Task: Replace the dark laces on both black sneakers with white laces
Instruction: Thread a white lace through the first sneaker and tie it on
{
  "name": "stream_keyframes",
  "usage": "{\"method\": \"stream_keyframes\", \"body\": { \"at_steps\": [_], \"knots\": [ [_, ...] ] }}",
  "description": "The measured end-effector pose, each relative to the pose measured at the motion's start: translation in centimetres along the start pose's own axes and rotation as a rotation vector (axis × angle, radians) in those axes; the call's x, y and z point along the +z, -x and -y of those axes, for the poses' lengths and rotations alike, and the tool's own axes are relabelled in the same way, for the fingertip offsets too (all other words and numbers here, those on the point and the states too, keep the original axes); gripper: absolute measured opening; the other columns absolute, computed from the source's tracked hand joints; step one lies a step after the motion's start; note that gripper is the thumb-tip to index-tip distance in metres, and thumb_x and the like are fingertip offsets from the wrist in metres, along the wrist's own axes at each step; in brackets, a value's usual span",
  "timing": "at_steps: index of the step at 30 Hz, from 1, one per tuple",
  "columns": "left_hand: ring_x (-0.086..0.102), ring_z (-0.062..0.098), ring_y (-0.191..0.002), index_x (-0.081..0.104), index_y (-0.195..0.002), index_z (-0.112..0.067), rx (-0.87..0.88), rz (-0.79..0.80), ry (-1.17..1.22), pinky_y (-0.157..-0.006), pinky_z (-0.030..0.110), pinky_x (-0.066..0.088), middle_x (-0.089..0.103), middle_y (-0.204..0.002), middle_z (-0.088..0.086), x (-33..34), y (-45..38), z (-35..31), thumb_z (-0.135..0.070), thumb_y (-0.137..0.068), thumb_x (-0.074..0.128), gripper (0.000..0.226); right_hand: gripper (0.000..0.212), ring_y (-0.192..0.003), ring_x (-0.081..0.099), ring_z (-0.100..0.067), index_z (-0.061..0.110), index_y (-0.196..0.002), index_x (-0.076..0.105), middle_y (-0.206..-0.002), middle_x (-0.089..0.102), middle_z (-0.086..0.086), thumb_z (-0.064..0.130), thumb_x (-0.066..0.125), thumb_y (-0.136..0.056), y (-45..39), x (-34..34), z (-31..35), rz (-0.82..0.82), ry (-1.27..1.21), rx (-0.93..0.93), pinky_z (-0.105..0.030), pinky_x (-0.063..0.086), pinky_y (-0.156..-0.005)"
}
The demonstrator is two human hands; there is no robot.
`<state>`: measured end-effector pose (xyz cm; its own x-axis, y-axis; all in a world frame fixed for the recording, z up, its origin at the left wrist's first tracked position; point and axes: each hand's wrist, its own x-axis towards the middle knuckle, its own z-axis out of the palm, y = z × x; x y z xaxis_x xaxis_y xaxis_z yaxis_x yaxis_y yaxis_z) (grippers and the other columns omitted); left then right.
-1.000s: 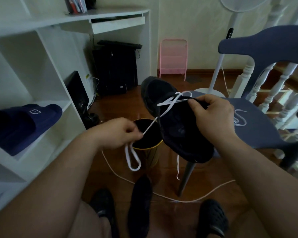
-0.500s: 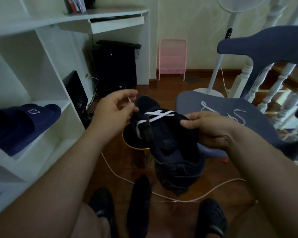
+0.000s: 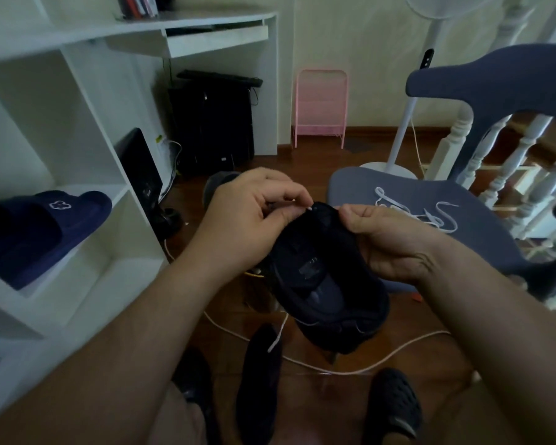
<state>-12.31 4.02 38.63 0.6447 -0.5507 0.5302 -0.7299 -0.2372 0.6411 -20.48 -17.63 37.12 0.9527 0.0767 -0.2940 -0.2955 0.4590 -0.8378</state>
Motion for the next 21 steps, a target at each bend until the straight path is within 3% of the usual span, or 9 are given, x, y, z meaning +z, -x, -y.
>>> {"method": "stream_keyframes", "body": {
  "at_steps": [5, 10, 12, 15, 19, 21],
  "knots": [
    [0.068, -0.010, -0.096, 0.082, -0.103, -0.036, -0.045, 0.041, -0.037, -0.086, 0.010, 0.052, 0.074, -0.095, -0.026, -0.1, 0.3, -0.8, -0.024, -0.091, 0.082, 0.016, 0.033, -0.102, 0.073, -0.026, 0.005, -0.119, 0.071, -0.113, 0.073, -0.017, 0.022, 0.057, -0.095, -0.1, -0.2, -0.1, 0.046, -0.063, -0.004, -0.035, 0.063, -0.086],
    [0.065, -0.012, -0.089, 0.080, -0.096, -0.038, -0.069, 0.081, -0.120, -0.075, 0.006, 0.048, 0.071, -0.086, -0.027, 0.2, 0.3, -1.1, -0.036, -0.087, 0.085, 0.010, 0.062, -0.118, 0.063, -0.034, 0.000, -0.139, 0.059, -0.128, 0.063, -0.025, 0.028, 0.075, -0.087, -0.4, -0.6, -0.3, 0.107, -0.032, 0.002, -0.044, 0.052, -0.107],
    [0.064, -0.013, -0.088, 0.079, -0.095, -0.040, -0.067, 0.112, -0.183, -0.072, 0.004, 0.044, 0.069, -0.083, -0.030, 0.5, 0.3, -1.2, -0.038, -0.088, 0.082, 0.008, 0.051, -0.115, 0.065, -0.033, 0.000, -0.135, 0.062, -0.125, 0.065, -0.024, 0.026, 0.068, -0.092, -0.5, -0.5, -0.4, 0.082, 0.008, -0.017, -0.043, 0.054, -0.105],
    [0.063, -0.012, -0.082, 0.079, -0.091, -0.041, -0.072, 0.123, -0.245, -0.067, 0.004, 0.041, 0.067, -0.078, -0.030, 0.8, 0.3, -1.3, -0.037, -0.089, 0.080, 0.004, 0.031, -0.098, 0.073, -0.026, 0.005, -0.115, 0.073, -0.108, 0.074, -0.017, 0.021, 0.061, -0.092, -0.2, 0.3, -0.3, 0.000, 0.086, -0.064, -0.035, 0.062, -0.085],
    [0.064, -0.005, -0.075, 0.078, -0.086, -0.039, -0.136, 0.150, -0.325, -0.063, 0.009, 0.044, 0.069, -0.073, -0.021, 1.0, 0.1, -1.7, -0.036, -0.085, 0.080, 0.004, 0.030, -0.100, 0.070, -0.030, 0.000, -0.111, 0.074, -0.110, 0.073, -0.022, 0.015, 0.067, -0.085, -0.1, 1.2, -0.7, -0.087, 0.183, -0.117, -0.041, 0.058, -0.096],
    [0.063, -0.003, -0.072, 0.075, -0.085, -0.039, -0.176, 0.177, -0.397, -0.065, 0.013, 0.046, 0.068, -0.072, -0.019, 1.4, 0.0, -1.9, -0.037, -0.085, 0.079, 0.005, 0.024, -0.093, 0.070, -0.027, -0.001, -0.106, 0.074, -0.101, 0.074, -0.020, 0.013, 0.069, -0.087, -0.3, 1.7, -1.2, -0.173, 0.292, -0.161, -0.039, 0.059, -0.092]
  ]
}}
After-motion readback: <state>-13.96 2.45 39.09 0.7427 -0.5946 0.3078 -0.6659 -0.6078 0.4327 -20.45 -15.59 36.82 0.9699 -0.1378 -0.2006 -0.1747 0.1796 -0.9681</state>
